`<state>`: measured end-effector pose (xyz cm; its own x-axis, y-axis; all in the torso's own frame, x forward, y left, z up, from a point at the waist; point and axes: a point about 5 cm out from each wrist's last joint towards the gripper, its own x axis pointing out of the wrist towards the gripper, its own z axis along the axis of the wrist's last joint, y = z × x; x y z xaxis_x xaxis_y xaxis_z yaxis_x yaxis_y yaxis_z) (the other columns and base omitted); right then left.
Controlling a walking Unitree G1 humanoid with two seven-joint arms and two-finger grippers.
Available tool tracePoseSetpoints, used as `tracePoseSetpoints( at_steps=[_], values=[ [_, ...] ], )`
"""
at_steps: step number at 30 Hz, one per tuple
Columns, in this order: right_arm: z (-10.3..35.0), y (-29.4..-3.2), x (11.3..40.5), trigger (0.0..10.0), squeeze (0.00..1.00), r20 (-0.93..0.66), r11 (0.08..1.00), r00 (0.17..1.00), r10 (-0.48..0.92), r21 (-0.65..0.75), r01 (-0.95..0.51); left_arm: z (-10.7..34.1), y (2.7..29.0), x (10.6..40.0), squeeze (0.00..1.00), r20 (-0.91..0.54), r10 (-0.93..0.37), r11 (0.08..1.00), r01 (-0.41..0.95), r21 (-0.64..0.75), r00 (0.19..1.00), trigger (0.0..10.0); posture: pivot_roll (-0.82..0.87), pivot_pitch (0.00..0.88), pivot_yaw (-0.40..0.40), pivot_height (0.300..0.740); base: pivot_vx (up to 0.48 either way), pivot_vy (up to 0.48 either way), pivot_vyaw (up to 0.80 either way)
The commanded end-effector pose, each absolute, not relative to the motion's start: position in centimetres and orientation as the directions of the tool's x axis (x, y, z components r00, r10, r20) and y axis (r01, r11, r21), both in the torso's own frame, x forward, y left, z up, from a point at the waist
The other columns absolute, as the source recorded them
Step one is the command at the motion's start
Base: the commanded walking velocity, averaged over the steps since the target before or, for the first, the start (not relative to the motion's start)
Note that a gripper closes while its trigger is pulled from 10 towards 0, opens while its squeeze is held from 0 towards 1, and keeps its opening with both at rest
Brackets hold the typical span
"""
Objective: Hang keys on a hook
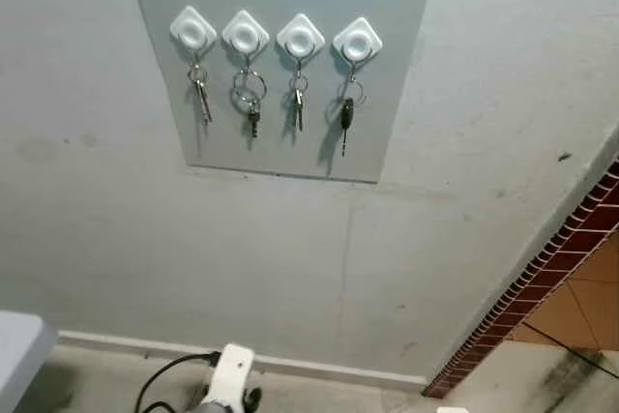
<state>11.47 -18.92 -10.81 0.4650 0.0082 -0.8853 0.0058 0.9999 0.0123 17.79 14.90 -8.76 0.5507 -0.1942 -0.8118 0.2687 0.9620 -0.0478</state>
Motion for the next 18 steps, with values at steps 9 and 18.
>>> tracePoseSetpoints(
  at_steps=[9,18],
  values=[
    [-11.06,-18.34,10.91,10.0,0.00,-0.896,0.999,0.443,0.027,0.037,0.013,-8.61,14.81,18.12,0.00,-0.808,-0.193,0.962,0.271,-0.043,0.556,10.0,0.07,0.000,0.015,0.740,0.000,-0.160,0.00],
    [-11.05,-18.32,10.93,10.0,0.00,-0.896,0.999,0.444,0.027,0.039,0.017,-8.61,14.81,18.13,0.00,-0.809,-0.195,0.961,0.273,-0.044,0.554,10.0,0.07,0.000,0.014,0.740,0.000,-0.160,0.00]
  ],
)
